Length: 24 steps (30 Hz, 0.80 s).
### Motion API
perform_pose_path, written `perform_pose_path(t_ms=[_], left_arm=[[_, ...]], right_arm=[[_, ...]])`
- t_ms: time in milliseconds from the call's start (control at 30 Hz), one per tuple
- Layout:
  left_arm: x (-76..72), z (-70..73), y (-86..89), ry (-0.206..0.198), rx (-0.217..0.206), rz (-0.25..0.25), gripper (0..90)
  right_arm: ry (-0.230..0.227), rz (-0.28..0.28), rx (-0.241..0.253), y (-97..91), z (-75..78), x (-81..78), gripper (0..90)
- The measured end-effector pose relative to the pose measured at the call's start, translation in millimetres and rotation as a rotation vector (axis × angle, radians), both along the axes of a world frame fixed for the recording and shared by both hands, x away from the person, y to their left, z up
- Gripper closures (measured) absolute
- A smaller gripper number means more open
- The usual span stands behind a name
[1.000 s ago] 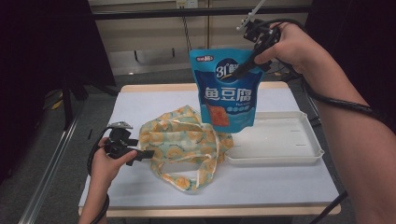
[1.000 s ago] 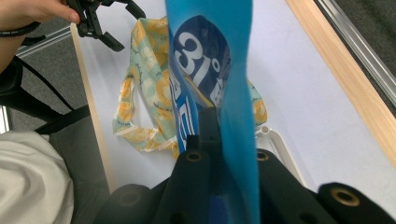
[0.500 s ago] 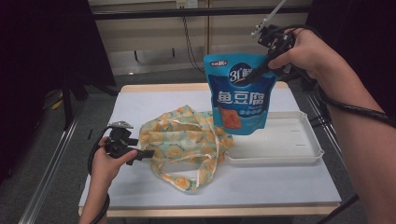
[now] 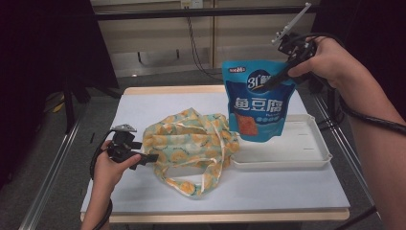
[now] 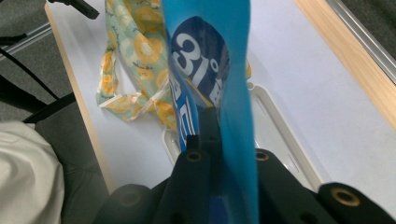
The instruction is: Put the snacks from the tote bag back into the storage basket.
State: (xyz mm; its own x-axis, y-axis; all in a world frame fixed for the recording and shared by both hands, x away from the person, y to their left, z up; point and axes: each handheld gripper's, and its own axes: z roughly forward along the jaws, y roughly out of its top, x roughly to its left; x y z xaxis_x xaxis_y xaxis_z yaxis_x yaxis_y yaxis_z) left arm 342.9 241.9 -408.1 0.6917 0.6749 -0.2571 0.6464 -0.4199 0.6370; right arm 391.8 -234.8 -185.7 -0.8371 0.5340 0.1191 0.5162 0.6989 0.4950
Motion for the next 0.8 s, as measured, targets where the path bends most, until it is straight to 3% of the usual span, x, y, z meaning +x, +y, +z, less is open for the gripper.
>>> perform_pose_path(t_ms=[333, 800], left_arm=[[-0.6, 0.3, 0.1, 0.001, 0.003, 0.001, 5.9], [-0.2, 0.3, 1.0, -0.002, 0.011, 0.0, 5.9]], right_arm=[[0.011, -0.031, -0.013, -23.0, -13.4, -3.3, 90.0], [0.023, -0.002, -0.009, -23.2, -41.0, -7.8, 90.0]])
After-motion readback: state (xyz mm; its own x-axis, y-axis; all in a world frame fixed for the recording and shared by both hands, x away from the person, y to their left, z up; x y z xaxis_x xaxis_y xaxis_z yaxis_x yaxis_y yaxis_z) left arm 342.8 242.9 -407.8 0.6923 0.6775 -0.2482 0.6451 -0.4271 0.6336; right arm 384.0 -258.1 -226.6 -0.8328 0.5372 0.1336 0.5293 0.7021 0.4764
